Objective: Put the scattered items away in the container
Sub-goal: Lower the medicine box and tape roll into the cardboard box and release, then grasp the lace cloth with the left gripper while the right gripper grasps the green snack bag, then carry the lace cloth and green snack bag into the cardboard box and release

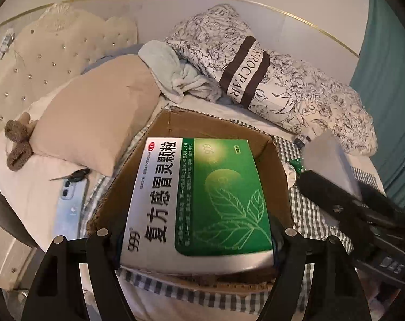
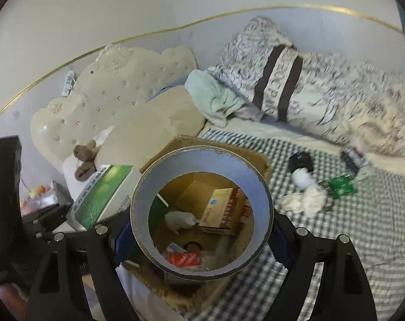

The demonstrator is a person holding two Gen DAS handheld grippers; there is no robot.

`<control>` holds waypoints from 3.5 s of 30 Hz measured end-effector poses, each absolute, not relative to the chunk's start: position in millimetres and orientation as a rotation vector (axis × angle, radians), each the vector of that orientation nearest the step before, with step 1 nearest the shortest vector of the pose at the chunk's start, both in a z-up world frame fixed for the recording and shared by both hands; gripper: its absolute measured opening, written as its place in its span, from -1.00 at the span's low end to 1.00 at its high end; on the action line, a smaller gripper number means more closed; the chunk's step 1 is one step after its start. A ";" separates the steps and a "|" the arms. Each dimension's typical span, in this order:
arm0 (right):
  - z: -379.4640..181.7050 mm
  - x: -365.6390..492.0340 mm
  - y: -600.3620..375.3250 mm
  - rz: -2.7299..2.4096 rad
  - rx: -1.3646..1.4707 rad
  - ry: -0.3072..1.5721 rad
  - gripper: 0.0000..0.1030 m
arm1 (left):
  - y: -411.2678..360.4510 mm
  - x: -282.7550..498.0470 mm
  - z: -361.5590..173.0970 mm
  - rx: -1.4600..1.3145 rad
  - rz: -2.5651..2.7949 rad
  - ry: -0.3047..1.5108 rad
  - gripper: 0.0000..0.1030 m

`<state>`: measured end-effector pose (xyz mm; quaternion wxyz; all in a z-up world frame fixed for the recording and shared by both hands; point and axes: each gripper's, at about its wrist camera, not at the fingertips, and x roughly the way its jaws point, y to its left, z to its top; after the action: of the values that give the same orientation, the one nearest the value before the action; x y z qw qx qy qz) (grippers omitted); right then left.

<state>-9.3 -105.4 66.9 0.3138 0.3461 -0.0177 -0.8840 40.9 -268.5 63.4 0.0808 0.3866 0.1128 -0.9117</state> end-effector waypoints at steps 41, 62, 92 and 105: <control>34.4 -54.4 161.2 -2.742 0.992 -0.328 0.65 | -62.3 -34.0 50.6 1.276 -2.920 0.160 0.94; -47.2 -161.5 164.4 -2.652 1.141 -0.270 0.65 | -37.3 -166.4 -70.0 1.323 -2.792 -0.010 0.94; -128.8 -283.5 90.1 -2.511 1.302 -0.182 -0.29 | -75.0 -202.4 -119.1 1.404 -2.779 0.168 -0.51; -79.3 -208.0 131.5 -2.544 1.225 -0.262 -0.30 | -47.0 -161.3 -73.6 1.371 -2.828 0.119 -0.52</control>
<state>-208.0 131.5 -79.3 0.1525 0.4269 -0.0913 -0.8866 -161.3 -47.0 -73.6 -0.0018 0.4358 0.0380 -0.8992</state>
